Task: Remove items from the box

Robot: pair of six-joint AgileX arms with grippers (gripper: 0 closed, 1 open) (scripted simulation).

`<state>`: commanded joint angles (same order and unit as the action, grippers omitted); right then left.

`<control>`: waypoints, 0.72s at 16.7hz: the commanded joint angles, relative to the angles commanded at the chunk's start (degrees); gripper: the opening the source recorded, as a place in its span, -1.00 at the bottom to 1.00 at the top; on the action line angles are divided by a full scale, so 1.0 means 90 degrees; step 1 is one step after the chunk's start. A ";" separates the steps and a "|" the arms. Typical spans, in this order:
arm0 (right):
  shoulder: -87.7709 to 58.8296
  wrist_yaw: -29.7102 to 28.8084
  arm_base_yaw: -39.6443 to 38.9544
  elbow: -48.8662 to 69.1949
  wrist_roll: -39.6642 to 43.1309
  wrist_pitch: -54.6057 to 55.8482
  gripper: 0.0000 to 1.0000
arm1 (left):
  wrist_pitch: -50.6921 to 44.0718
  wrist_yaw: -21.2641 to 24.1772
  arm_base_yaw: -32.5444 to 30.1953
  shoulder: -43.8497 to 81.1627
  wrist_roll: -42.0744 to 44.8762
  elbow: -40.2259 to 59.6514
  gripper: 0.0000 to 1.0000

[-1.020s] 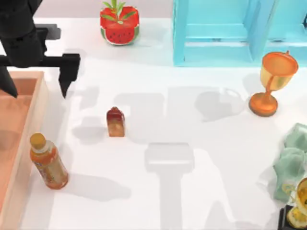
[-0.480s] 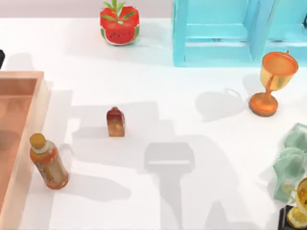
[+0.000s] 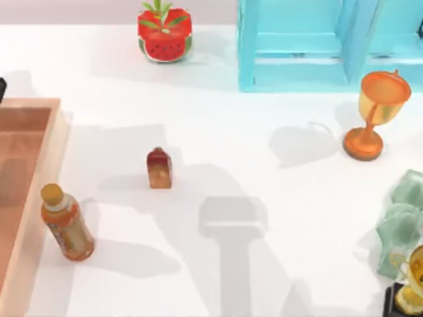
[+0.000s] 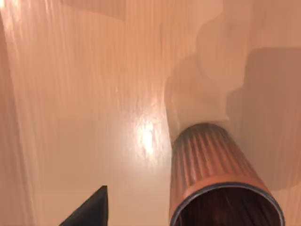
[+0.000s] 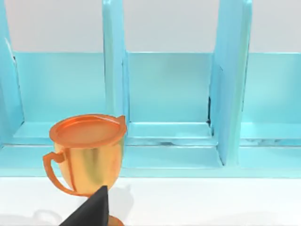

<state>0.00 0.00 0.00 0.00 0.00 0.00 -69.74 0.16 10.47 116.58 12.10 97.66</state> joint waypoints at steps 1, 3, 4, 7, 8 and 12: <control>0.0000 0.0000 0.0000 0.0000 0.0000 0.0000 1.00 | 0.0221 0.0003 0.0044 0.0129 0.0043 -0.0126 1.00; 0.0000 0.0000 0.0000 0.0000 0.0000 0.0000 1.00 | 0.0668 0.0004 0.0064 0.0207 0.0063 -0.0580 1.00; 0.0000 0.0000 0.0000 0.0000 0.0000 0.0000 1.00 | 0.0866 0.0003 0.0032 0.0154 0.0031 -0.0903 1.00; 0.0000 0.0000 0.0000 0.0000 0.0000 0.0000 1.00 | 0.1341 -0.0002 -0.0160 -0.0279 -0.0171 -0.1776 1.00; 0.0000 0.0000 0.0000 0.0000 0.0000 0.0000 1.00 | 0.1420 -0.0001 -0.0217 -0.0378 -0.0230 -0.1937 1.00; 0.0000 0.0000 0.0000 0.0000 0.0000 0.0000 1.00 | 0.1468 0.0006 -0.0272 -0.0420 -0.0277 -0.2056 1.00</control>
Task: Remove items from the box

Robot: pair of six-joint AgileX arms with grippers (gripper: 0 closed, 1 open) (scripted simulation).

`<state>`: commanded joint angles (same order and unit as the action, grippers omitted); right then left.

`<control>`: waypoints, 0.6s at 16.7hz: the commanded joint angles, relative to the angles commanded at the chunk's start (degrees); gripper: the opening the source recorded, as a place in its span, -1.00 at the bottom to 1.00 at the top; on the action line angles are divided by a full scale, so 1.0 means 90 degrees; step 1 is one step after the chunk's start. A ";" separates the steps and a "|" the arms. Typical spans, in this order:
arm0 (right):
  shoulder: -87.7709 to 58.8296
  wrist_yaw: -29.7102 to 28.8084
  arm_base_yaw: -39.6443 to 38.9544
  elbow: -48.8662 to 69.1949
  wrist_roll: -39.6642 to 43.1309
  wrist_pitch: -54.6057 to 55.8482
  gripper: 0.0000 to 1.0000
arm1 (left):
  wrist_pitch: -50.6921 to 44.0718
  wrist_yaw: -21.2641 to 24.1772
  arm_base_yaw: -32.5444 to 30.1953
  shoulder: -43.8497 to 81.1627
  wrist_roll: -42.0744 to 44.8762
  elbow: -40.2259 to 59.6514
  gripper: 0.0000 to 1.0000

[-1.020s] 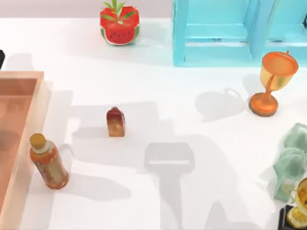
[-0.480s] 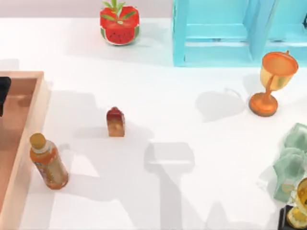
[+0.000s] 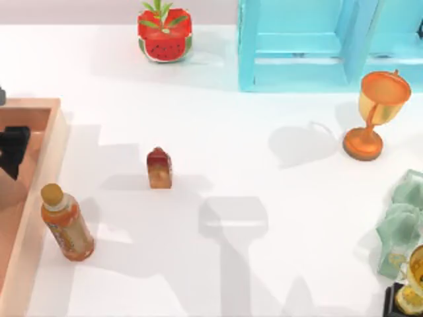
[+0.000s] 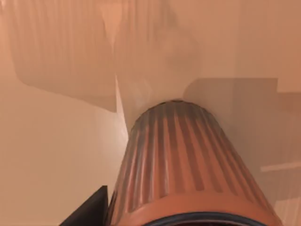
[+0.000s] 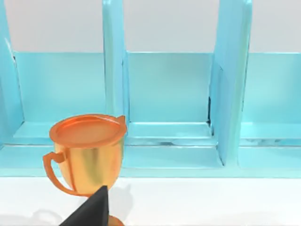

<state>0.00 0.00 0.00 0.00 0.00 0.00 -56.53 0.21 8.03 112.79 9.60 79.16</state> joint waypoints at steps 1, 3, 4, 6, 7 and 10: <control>0.0000 0.0000 0.0000 0.0000 0.0000 0.0000 1.00 | 0.0000 0.0000 0.0000 0.0000 0.0000 0.0000 1.00; 0.0000 0.0000 0.0000 0.0000 0.0000 0.0000 1.00 | 0.0000 0.0000 0.0000 0.0000 0.0000 0.0000 0.70; 0.0000 0.0000 0.0000 0.0000 0.0000 0.0000 1.00 | 0.0000 0.0000 0.0000 0.0000 0.0000 0.0000 0.55; 0.0000 0.0000 0.0000 0.0000 0.0000 0.0000 1.00 | 0.0000 0.0000 0.0000 0.0000 0.0000 0.0000 0.25; 0.0000 0.0000 0.0000 0.0000 0.0000 0.0000 1.00 | 0.0000 0.0000 0.0000 0.0000 0.0000 0.0000 0.10; 0.0000 0.0000 0.0000 0.0000 0.0000 0.0000 1.00 | 0.0000 0.0000 0.0000 0.0000 0.0000 0.0000 -0.36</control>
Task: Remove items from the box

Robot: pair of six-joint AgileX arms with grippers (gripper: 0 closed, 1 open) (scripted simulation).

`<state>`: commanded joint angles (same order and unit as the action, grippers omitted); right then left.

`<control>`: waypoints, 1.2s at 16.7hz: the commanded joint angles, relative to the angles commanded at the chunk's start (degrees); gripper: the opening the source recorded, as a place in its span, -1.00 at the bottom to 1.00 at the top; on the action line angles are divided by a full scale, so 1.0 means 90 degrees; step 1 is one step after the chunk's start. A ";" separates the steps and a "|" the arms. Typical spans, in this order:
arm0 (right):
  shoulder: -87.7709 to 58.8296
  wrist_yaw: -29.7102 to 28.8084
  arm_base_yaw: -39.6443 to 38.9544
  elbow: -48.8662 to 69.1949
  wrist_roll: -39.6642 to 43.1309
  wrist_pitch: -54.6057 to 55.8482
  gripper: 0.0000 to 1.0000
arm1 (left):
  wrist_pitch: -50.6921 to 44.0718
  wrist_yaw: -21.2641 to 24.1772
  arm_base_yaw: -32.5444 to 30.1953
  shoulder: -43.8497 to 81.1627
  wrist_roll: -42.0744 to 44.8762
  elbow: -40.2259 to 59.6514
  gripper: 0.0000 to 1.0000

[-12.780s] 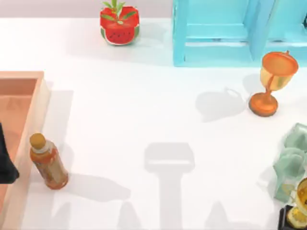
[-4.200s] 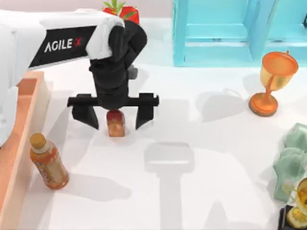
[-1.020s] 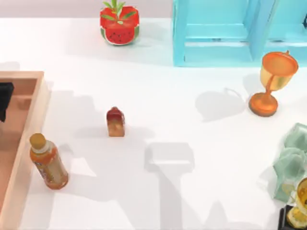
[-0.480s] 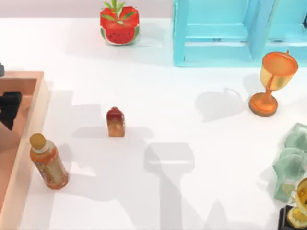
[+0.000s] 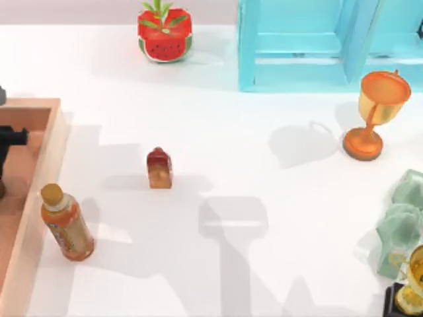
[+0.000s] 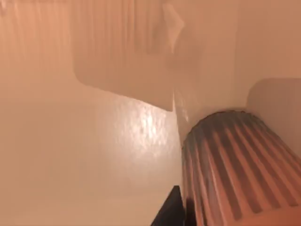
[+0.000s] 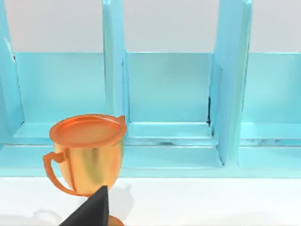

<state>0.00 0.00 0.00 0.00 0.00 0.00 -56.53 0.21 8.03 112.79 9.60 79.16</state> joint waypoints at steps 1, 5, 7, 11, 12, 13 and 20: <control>0.0000 0.0000 0.0000 0.0000 0.0000 0.0000 1.00 | 0.0000 0.0000 0.0000 0.0000 0.0000 0.0000 -0.51; 0.0000 0.0000 0.0000 0.0000 0.0000 0.0000 1.00 | 0.0000 0.0000 0.0000 0.0000 0.0000 0.0000 -1.00; 0.0000 0.0000 0.0000 0.0000 0.0000 0.0000 1.00 | 0.0000 0.0000 0.0000 0.0000 0.0000 0.0000 -1.00; 0.0000 0.0000 0.0000 0.0000 0.0000 0.0000 1.00 | 0.0000 0.0000 0.0000 0.0000 0.0000 0.0000 -1.00; 0.0000 0.0000 0.0000 0.0000 0.0000 0.0000 1.00 | 0.0000 0.0000 0.0000 0.0000 0.0000 0.0000 -1.00; 0.0000 0.0000 0.0000 0.0000 0.0000 0.0000 1.00 | -0.0001 -0.0002 0.0013 0.0005 0.0010 0.0000 -1.00; 0.0000 0.0000 0.0000 0.0000 0.0000 0.0000 1.00 | -0.1121 -0.0498 -0.0045 -0.0039 -0.0130 0.1444 -1.00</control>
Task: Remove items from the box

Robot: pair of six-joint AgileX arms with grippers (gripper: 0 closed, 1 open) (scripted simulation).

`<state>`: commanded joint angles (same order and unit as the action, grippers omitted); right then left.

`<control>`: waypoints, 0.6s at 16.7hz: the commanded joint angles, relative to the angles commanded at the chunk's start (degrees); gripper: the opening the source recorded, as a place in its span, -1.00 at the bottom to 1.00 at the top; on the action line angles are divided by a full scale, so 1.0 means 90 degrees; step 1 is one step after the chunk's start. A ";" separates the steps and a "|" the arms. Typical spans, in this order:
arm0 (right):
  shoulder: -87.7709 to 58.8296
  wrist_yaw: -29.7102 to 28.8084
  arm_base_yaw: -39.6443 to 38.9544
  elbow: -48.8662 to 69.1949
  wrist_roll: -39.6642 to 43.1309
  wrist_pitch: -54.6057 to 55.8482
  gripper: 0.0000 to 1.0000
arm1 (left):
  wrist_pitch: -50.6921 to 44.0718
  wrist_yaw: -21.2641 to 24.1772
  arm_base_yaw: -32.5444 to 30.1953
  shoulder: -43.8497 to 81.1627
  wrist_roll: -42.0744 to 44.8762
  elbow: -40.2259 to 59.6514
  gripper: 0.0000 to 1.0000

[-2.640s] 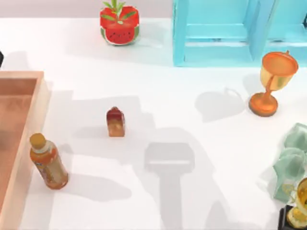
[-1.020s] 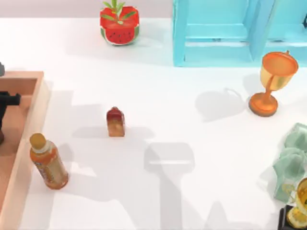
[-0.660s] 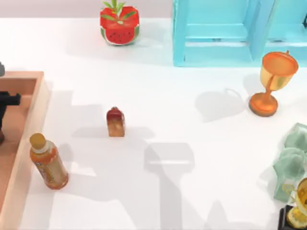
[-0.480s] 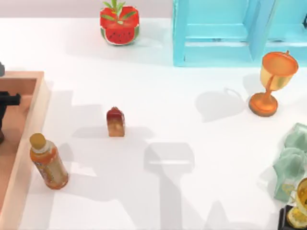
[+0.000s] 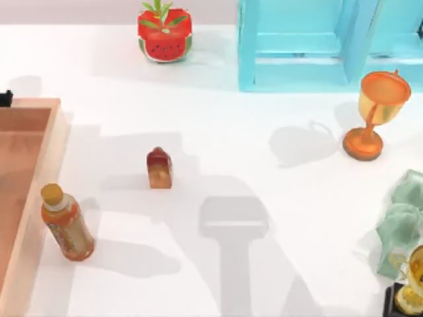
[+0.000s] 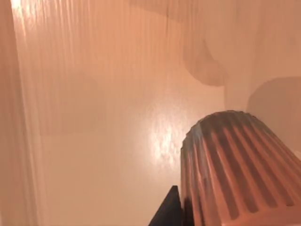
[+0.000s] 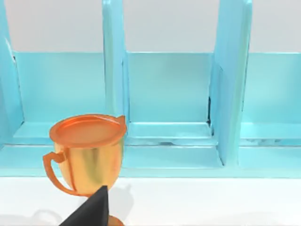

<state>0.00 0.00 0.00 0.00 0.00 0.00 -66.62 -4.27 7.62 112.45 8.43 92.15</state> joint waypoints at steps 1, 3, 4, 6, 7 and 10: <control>0.0000 0.0000 0.0000 0.0000 0.0000 0.0000 1.00 | -0.0374 -0.0021 0.0004 -0.0062 0.0000 0.0378 -1.00; 0.0000 0.0000 0.0000 0.0000 0.0000 0.0000 1.00 | -0.1151 0.0050 0.0045 -0.0085 0.0040 0.0982 -1.00; 0.0000 0.0000 0.0000 0.0000 0.0000 0.0000 1.00 | -0.1469 0.0129 0.0053 -0.0120 0.0060 0.1189 -1.00; 0.0000 0.0000 0.0000 0.0000 0.0000 0.0000 1.00 | -0.1903 0.0330 0.0050 -0.0205 0.0090 0.1416 -1.00; 0.0000 0.0000 0.0000 0.0000 0.0000 0.0000 1.00 | -0.2020 0.0424 0.0041 -0.0235 0.0102 0.1444 -1.00; 0.0000 0.0000 0.0000 0.0000 0.0000 0.0000 1.00 | -0.2076 0.0494 0.0027 -0.0274 0.0105 0.1436 -1.00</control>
<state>0.00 0.00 0.00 0.00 0.00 0.00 -85.30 0.17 7.87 109.98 9.38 105.07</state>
